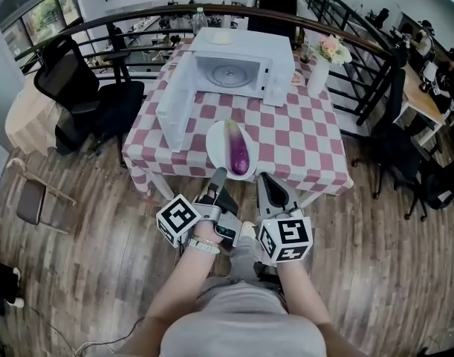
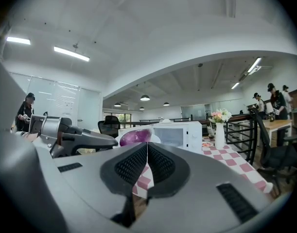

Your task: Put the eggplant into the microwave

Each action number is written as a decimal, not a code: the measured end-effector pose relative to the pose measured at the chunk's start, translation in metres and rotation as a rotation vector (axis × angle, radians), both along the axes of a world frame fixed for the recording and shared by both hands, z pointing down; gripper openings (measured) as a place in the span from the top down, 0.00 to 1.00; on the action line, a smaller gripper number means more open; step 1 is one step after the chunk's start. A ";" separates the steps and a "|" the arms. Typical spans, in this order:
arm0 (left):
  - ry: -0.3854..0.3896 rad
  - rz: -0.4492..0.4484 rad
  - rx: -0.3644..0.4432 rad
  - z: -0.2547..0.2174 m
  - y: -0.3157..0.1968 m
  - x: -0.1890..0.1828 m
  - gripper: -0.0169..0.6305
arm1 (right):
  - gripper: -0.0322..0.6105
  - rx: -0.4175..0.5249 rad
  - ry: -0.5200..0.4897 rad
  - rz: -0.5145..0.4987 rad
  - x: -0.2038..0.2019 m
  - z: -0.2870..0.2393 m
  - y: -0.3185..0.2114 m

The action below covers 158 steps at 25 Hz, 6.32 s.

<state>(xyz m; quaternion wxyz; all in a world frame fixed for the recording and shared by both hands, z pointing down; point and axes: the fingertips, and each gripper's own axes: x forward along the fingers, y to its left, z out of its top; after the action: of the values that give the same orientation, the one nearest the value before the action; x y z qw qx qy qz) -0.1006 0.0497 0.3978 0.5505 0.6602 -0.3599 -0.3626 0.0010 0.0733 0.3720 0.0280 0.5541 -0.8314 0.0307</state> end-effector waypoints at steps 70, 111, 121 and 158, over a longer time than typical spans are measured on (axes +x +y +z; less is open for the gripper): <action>0.045 -0.133 -0.061 0.099 -0.397 0.013 0.94 | 0.91 -0.142 -0.004 -0.146 0.024 0.067 -0.381; -0.006 -0.151 -0.225 0.184 -0.500 0.004 0.94 | 0.91 -0.282 0.083 -0.115 0.017 0.131 -0.414; -0.068 -0.173 -0.295 0.186 -0.513 0.009 0.94 | 0.91 -0.311 0.085 -0.112 0.017 0.137 -0.411; -0.291 -0.008 -0.455 0.189 -0.516 0.023 0.71 | 0.91 -0.352 0.053 -0.099 0.027 0.136 -0.411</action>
<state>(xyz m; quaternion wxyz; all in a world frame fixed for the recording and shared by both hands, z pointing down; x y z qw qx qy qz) -0.0774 -0.4668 0.5867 0.6259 0.5632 -0.5102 -0.1755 0.0280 -0.3374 0.5084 0.1477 0.4995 -0.8386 0.1597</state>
